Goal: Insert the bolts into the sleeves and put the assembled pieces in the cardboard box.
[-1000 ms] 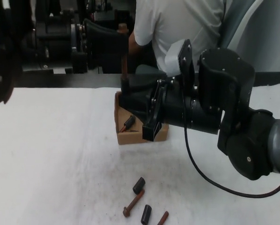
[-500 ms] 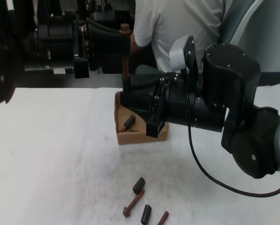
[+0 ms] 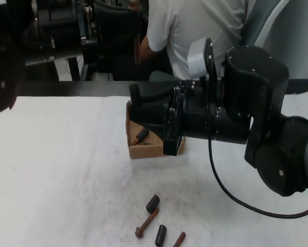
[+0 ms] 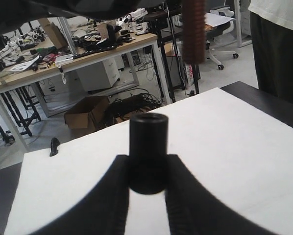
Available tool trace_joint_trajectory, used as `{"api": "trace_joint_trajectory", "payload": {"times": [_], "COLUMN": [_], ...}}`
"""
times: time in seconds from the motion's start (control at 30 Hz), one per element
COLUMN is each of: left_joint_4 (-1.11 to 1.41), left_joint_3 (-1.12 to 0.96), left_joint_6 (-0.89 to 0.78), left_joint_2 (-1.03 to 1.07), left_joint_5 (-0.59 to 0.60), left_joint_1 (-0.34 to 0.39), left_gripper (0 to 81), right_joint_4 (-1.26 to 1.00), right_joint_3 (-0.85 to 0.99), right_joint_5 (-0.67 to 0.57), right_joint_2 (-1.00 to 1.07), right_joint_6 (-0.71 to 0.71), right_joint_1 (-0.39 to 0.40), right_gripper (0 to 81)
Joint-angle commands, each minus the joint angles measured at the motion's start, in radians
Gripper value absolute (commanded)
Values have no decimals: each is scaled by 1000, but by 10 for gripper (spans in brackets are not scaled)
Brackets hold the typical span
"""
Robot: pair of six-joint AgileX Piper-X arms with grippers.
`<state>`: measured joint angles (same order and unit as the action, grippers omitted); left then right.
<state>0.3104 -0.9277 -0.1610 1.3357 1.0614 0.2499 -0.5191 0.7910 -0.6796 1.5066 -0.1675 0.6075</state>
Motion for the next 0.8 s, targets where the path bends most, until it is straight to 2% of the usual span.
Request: {"api": "trace_joint_trajectory", "payload": {"times": [0.0, 0.47, 0.77], "left_joint_4": [15, 15, 15], "left_joint_3": [-8, -6, -6], "left_joint_6": [-20, -26, -34], "left_joint_2": [7, 9, 9], "left_joint_5": [10, 27, 32], "left_joint_1": [0, 0, 0], "left_gripper": [2, 2, 2], "right_joint_4": [-1, -1, -51], "right_joint_3": [4, 4, 4], "right_joint_5": [-8, 0, -11], "right_joint_2": [-13, -13, -13], "right_joint_6": [3, 9, -28], "right_joint_1": [2, -3, -42], "right_gripper": [8, 8, 8]}}
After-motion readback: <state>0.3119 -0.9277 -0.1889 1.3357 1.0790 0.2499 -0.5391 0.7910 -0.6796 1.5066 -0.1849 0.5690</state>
